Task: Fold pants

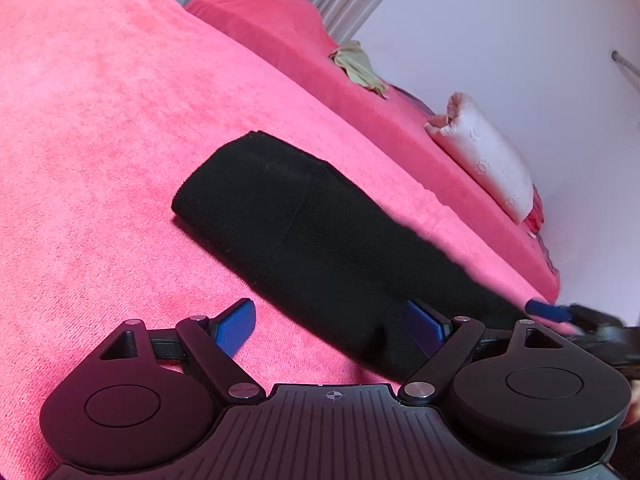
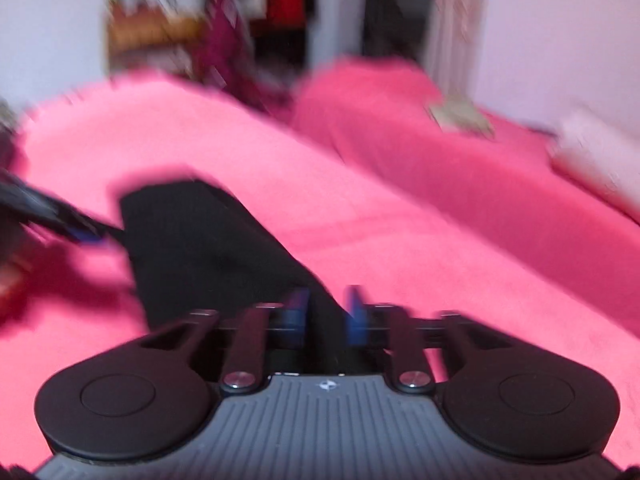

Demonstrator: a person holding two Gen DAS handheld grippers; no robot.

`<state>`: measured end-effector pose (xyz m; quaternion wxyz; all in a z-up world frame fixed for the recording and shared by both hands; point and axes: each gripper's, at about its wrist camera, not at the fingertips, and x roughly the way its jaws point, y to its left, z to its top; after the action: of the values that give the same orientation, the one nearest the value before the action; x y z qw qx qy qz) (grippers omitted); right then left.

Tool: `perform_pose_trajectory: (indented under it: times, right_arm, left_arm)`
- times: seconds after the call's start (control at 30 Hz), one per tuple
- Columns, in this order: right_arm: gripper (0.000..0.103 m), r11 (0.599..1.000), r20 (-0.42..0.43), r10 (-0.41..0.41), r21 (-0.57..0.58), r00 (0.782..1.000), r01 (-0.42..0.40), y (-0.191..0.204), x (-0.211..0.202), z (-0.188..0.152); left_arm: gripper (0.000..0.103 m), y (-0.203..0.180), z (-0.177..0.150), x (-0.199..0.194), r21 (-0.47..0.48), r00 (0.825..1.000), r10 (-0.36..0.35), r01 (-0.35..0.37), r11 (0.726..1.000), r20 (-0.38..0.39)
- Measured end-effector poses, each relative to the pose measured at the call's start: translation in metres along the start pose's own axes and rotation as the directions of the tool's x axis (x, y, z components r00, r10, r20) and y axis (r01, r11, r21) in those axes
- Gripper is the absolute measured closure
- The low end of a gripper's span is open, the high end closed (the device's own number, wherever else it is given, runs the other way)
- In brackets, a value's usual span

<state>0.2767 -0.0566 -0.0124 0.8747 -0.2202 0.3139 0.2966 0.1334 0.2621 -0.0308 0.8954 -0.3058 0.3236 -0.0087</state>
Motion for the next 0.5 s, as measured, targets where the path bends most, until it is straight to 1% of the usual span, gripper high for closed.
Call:
perform_pose_trajectory:
  times: [0.03,0.1,0.13,0.2,0.27,0.33,0.4,0.47,0.5]
  right_arm:
    - [0.036,1.000,0.014,-0.022,0.001,1.000,0.022,-0.003,0.002,-0.005]
    - [0.032,0.995,0.085,0.021,0.099,0.996,-0.030,-0.021,-0.014,-0.013]
    - [0.029,0.990,0.109,0.017,0.140,0.994,-0.033,-0.030,-0.025,-0.015]
    - [0.028,0.985,0.142,-0.056,0.172,0.988,0.031,-0.049,-0.048,-0.023]
    - [0.027,0.976,0.141,-0.113,0.204,0.984,0.083,-0.071,-0.067,-0.035]
    - [0.027,0.961,0.124,-0.130,0.260,0.984,0.094,-0.095,-0.083,-0.050]
    - [0.028,0.949,0.097,-0.117,0.303,0.988,0.083,-0.114,-0.092,-0.066]
    - [0.035,0.944,0.070,-0.089,0.325,0.994,0.062,-0.122,-0.097,-0.081]
    - [0.036,0.943,0.065,-0.069,0.330,0.995,0.044,-0.124,-0.098,-0.088]
  left_arm:
    - [0.000,0.000,0.000,0.000,0.002,1.000,0.001,-0.001,1.000,0.000]
    - [0.000,0.000,-0.001,0.000,0.004,1.000,0.003,-0.003,1.000,-0.001]
    - [0.000,0.000,-0.001,0.000,0.004,1.000,0.002,-0.002,1.000,-0.002]
    - [0.000,-0.001,-0.001,0.001,0.005,1.000,0.000,0.000,1.000,-0.004]
    - [0.000,-0.002,-0.001,0.002,0.011,1.000,0.002,-0.002,1.000,-0.005]
    - [0.000,-0.003,-0.001,0.003,0.017,1.000,0.006,-0.006,1.000,-0.005]
    - [0.000,-0.002,-0.001,0.003,0.017,1.000,0.007,-0.007,1.000,-0.005]
    - [0.000,-0.002,-0.001,0.004,0.015,1.000,0.006,-0.006,1.000,-0.004]
    - [0.000,-0.002,-0.001,0.004,0.013,1.000,0.005,-0.005,1.000,-0.003]
